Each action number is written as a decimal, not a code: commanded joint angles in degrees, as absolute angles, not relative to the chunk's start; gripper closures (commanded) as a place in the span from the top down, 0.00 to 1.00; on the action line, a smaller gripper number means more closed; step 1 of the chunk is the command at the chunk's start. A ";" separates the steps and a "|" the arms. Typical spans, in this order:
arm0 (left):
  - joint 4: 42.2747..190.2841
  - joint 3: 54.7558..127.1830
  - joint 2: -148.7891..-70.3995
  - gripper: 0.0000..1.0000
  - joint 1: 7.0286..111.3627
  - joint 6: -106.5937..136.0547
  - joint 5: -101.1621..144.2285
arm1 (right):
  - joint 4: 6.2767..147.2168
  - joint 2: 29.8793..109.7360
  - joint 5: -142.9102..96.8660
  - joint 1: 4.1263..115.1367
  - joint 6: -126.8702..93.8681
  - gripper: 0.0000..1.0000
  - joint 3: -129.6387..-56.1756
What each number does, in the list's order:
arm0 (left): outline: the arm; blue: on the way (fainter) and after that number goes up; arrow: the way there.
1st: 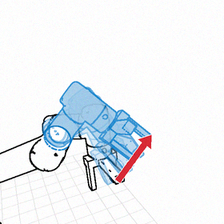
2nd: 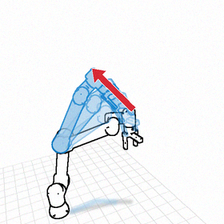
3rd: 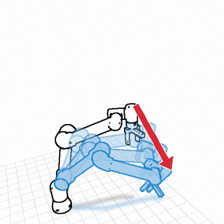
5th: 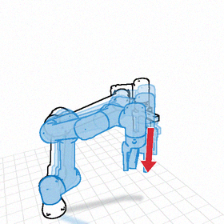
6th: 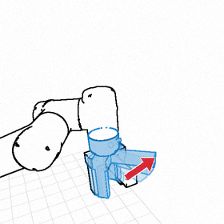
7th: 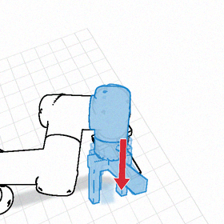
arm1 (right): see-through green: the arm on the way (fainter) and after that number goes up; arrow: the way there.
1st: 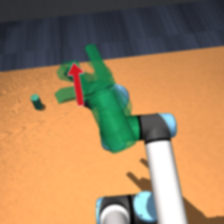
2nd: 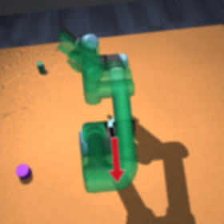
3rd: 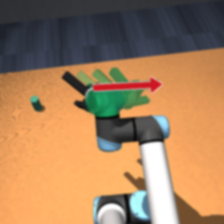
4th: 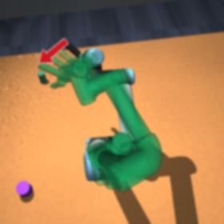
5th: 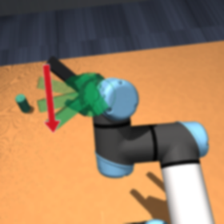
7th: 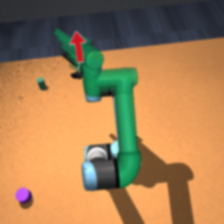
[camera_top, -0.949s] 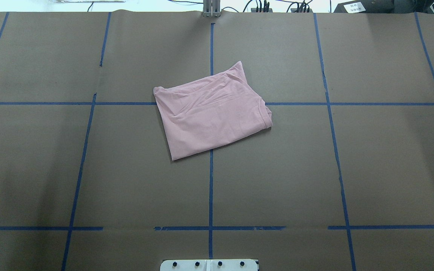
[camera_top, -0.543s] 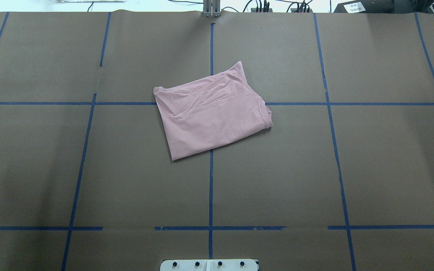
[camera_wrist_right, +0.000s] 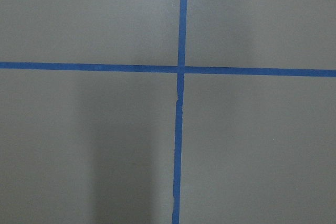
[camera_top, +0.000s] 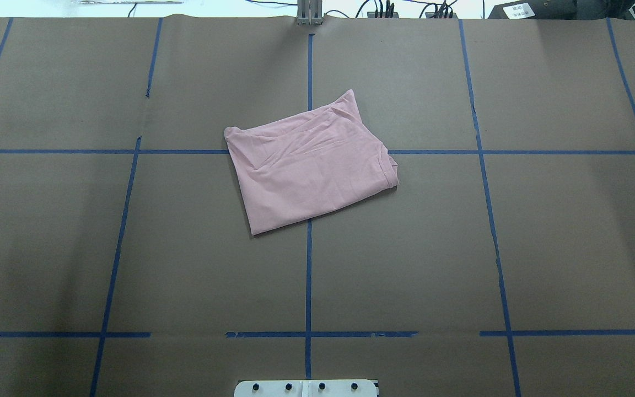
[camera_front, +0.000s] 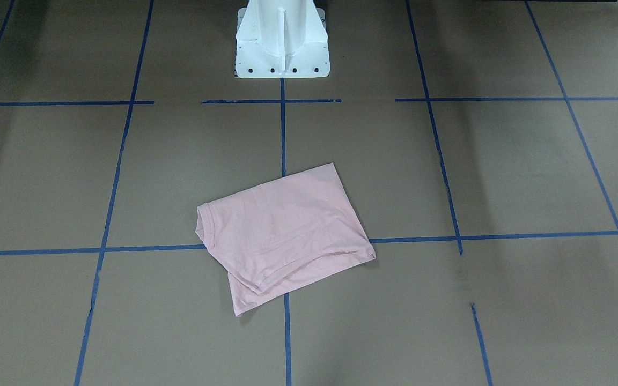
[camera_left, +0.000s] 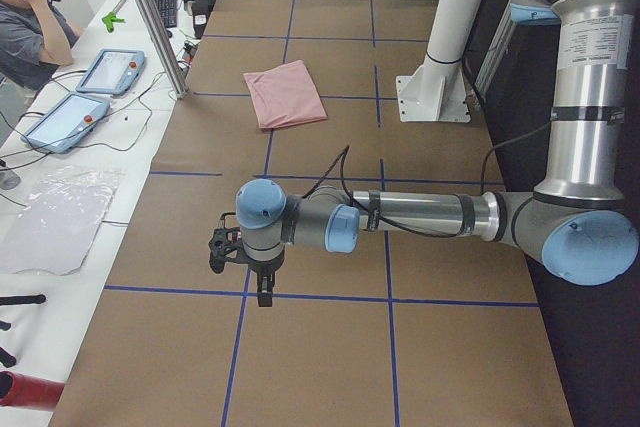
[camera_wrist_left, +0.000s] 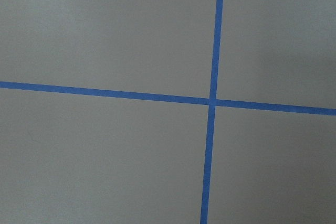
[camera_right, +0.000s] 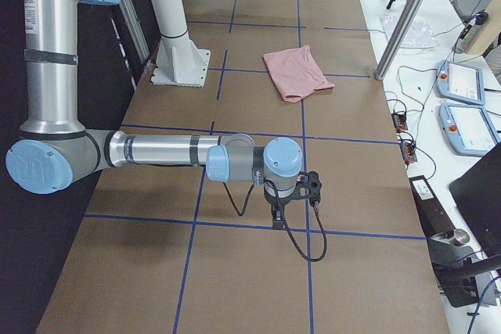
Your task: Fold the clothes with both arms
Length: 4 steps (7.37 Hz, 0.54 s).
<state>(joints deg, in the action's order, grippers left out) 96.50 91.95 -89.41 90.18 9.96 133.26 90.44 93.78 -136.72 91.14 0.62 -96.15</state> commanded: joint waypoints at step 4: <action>96.50 92.64 -89.38 1.00 90.18 8.36 134.82 | 90.44 92.82 -136.41 90.97 0.44 1.00 -96.06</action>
<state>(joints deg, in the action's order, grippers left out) 96.50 92.46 -89.40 90.20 9.06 134.73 90.44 93.18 -136.52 91.04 0.46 -96.13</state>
